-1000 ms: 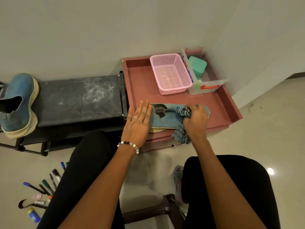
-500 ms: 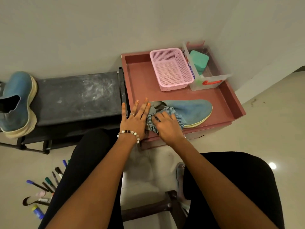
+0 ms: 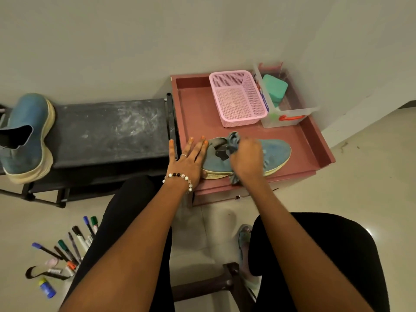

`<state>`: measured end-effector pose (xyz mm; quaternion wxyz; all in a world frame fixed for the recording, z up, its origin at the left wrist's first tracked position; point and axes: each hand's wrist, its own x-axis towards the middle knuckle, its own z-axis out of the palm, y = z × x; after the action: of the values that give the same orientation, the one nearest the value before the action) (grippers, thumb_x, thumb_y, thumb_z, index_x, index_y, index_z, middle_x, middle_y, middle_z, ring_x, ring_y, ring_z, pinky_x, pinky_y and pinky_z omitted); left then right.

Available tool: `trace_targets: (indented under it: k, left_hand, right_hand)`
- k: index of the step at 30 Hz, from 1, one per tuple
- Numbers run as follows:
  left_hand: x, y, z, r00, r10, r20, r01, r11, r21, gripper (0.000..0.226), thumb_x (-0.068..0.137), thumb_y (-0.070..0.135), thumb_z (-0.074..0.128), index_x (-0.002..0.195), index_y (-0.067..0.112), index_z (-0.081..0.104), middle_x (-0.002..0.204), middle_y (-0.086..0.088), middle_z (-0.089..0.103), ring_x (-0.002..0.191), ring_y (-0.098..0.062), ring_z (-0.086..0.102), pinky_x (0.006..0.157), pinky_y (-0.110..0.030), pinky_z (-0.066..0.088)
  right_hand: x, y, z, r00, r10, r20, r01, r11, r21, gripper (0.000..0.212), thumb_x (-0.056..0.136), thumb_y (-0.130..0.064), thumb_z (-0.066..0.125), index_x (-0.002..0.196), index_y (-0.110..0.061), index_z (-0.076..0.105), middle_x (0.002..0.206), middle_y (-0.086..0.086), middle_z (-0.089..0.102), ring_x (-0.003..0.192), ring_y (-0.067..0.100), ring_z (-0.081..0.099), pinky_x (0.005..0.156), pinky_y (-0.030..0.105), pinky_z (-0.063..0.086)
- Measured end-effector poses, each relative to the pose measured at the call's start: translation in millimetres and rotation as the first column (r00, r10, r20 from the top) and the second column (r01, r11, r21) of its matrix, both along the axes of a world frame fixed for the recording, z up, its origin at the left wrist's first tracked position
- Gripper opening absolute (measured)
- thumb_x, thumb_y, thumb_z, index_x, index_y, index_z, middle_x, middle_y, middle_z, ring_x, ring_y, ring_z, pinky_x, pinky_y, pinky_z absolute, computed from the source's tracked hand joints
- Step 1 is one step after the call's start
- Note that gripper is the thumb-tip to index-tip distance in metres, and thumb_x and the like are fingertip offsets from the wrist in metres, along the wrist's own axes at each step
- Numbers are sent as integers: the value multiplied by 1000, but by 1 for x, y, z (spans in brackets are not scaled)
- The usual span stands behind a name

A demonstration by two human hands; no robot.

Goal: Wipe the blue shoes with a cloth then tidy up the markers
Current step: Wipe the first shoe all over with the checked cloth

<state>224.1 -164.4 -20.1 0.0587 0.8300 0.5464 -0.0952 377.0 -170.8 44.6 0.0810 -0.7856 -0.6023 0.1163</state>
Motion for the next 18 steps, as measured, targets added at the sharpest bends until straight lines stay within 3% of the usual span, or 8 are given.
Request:
trace_targets:
  k: [4,8,10,12,15,18]
  left_hand:
    - [-2,-1,-2,999,-10,-47,12,999,47,78,94,15,33,148,28,-22,153,9,-31,144,-18,-21,101,-66,-24]
    - [-1,-4,3,995,-39,-96,46,996,78,76,94,16,27,144,23,-29,154,8,-30,144,-21,-21,101,-65,-23]
    - [-1,-4,1,995,-43,-86,50,996,77,71,99,34,26,145,23,-28,154,8,-29,144,-21,-21,100,-65,-25]
    - [-1,-3,-1,996,-36,-81,42,996,74,76,99,52,24,145,23,-28,154,8,-29,144,-21,-22,98,-65,-28]
    - [-1,-2,-1,997,-34,-71,39,997,71,77,98,53,26,145,23,-27,155,8,-28,145,-21,-20,99,-65,-26]
    - [0,-4,-1,999,-26,-48,30,997,66,75,99,50,26,146,23,-26,155,8,-27,145,-21,-18,101,-65,-24]
  right_hand:
    - [-43,-27,-47,945,251,-211,-248,968,41,41,83,4,53,124,2,54,129,18,49,118,35,45,100,42,40]
    - [-16,-30,-59,894,447,-28,-447,892,-58,56,79,0,54,134,-5,49,144,9,40,126,31,37,99,43,38]
    - [8,-27,-53,841,536,72,-524,840,-142,54,84,-7,51,137,-12,47,146,1,39,128,27,35,98,39,37]
    - [29,-27,-47,833,537,129,-509,837,-198,50,88,-10,48,138,-15,46,147,-5,37,131,24,32,97,38,34]
    - [35,-32,-46,837,505,211,-468,861,-201,46,91,-10,46,136,-15,47,147,-6,37,131,25,32,96,41,33]
    - [3,-41,-54,948,261,183,-245,964,-107,36,92,-6,43,126,-5,53,138,8,44,125,31,36,93,42,36]
